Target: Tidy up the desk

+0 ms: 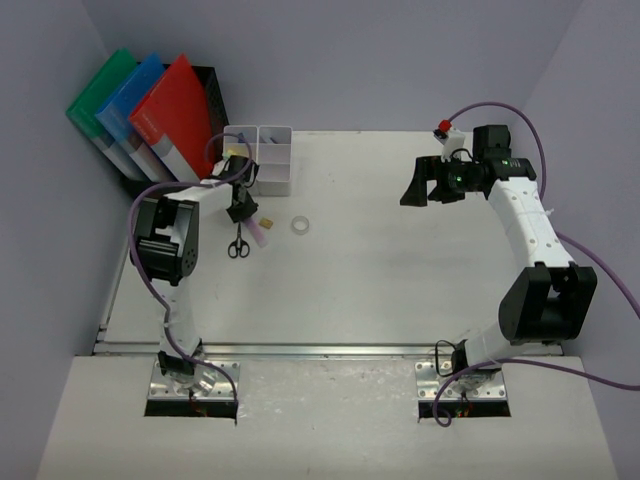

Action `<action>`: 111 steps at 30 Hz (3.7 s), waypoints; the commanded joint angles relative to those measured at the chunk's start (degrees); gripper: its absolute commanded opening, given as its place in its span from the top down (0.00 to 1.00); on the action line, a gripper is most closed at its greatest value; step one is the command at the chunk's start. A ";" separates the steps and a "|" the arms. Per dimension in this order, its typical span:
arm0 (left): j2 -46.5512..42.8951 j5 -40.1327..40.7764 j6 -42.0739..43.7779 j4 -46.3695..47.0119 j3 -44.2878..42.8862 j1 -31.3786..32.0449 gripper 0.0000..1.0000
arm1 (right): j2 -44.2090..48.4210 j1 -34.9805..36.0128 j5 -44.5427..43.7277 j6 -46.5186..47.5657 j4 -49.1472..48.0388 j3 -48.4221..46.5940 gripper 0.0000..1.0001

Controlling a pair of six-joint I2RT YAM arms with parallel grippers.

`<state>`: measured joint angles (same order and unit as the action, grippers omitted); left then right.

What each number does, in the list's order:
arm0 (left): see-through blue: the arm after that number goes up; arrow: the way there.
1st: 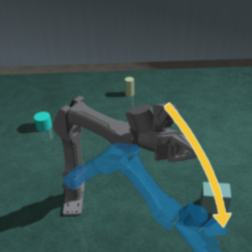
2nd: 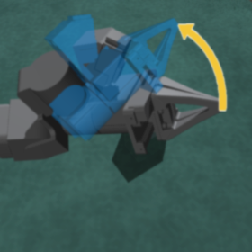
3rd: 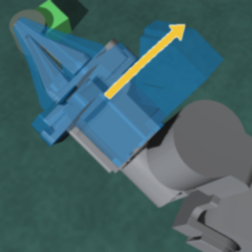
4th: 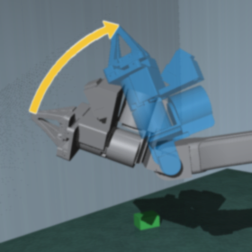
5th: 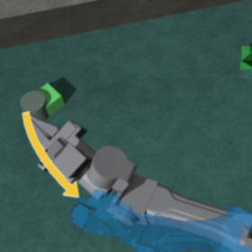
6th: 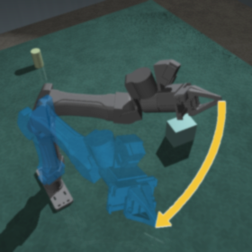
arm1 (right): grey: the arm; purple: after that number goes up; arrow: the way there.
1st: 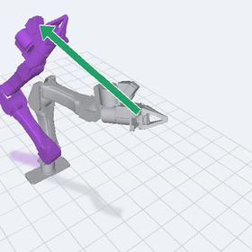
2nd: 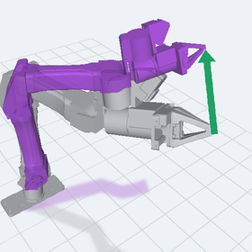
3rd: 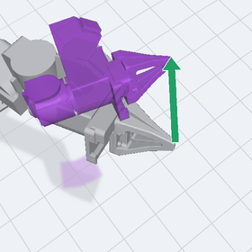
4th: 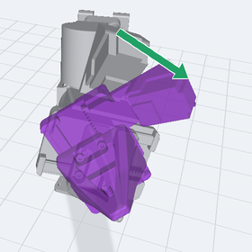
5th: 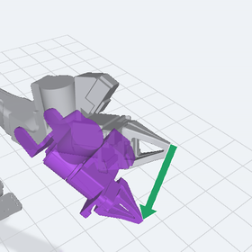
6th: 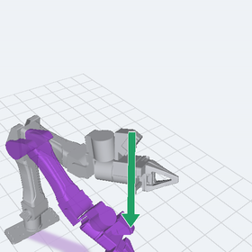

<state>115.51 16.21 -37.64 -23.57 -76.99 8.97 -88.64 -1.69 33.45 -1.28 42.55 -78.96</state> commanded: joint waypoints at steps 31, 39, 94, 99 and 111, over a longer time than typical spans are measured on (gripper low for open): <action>-1.75 13.54 40.62 66.56 -6.09 0.51 1.00 | -0.18 -0.23 -0.07 0.76 0.00 -3.81 0.01; 4.75 9.80 39.04 64.58 -12.95 -0.63 1.00 | 2.96 -0.15 -1.67 0.84 -0.24 -1.10 0.01; -19.21 -39.44 165.32 -50.61 0.97 -5.37 0.62 | 3.90 -0.15 0.16 3.80 -0.39 -1.42 0.01; -17.52 -37.92 159.99 -46.74 3.51 -5.46 0.63 | 4.86 -0.22 0.10 3.83 -0.45 -0.08 0.01; -13.59 -34.58 156.35 -32.87 8.87 -5.79 0.72 | 4.04 -0.15 0.00 3.74 -0.09 -0.99 0.01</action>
<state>100.38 -18.18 112.62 -60.62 -68.34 3.09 -85.62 -1.69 33.43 1.56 43.66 -79.29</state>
